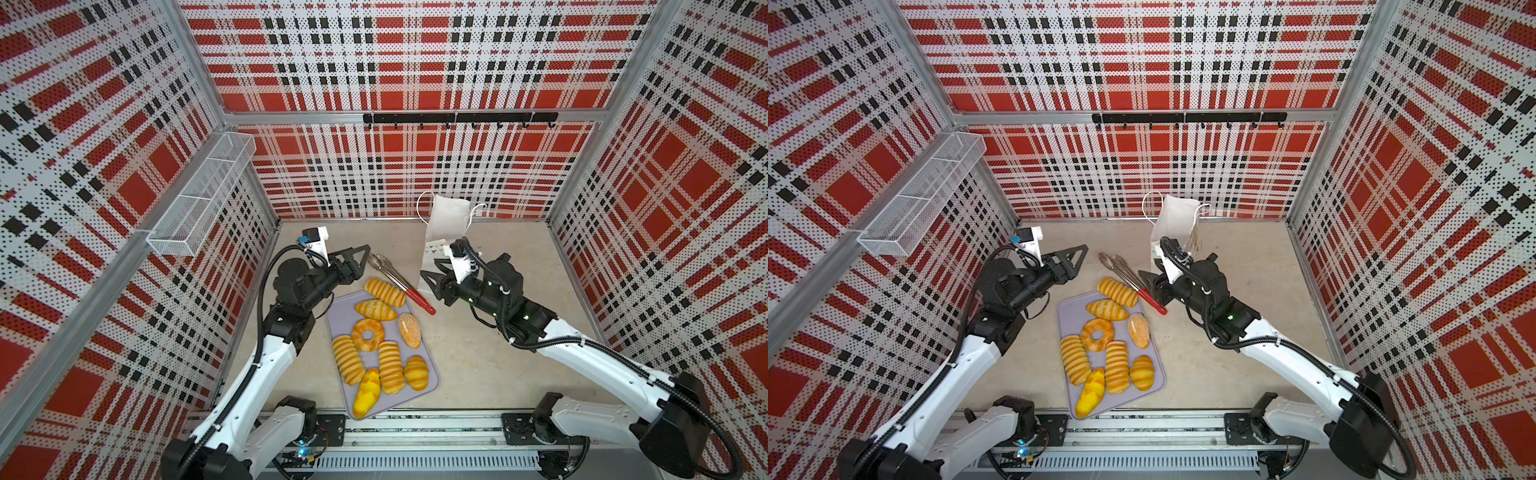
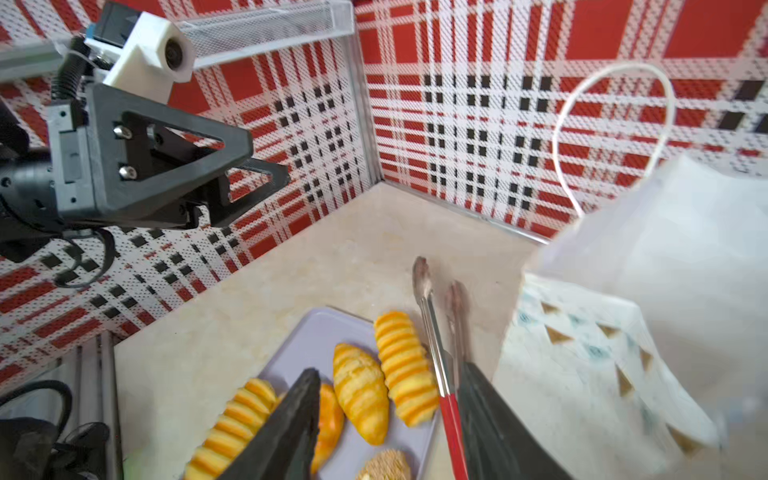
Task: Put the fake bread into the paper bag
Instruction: 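Move the right gripper down over the tongs' red handles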
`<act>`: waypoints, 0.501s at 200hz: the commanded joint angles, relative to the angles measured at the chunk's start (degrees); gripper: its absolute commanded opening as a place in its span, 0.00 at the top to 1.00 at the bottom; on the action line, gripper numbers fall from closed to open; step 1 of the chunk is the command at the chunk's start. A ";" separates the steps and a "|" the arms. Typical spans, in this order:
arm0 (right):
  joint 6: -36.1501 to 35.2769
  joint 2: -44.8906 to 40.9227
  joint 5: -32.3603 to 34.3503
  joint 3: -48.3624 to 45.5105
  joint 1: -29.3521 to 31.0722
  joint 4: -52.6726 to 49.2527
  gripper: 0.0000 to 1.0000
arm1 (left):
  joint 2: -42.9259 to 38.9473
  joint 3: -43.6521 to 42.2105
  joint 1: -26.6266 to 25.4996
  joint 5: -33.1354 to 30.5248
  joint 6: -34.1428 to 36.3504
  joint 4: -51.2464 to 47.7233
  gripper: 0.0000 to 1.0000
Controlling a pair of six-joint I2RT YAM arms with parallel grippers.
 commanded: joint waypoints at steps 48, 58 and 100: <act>1.40 -4.45 3.66 -12.00 -2.23 -6.08 0.32 | 9.41 -4.35 -2.03 -0.52 -2.18 8.92 0.14; 2.53 -2.87 2.68 -12.24 -3.39 -6.43 0.32 | 10.69 -4.25 -1.90 0.13 -2.18 8.04 0.11; 4.27 3.27 -3.65 -13.72 -7.74 -3.06 0.30 | 13.33 -4.20 -0.52 2.29 -1.49 6.94 0.02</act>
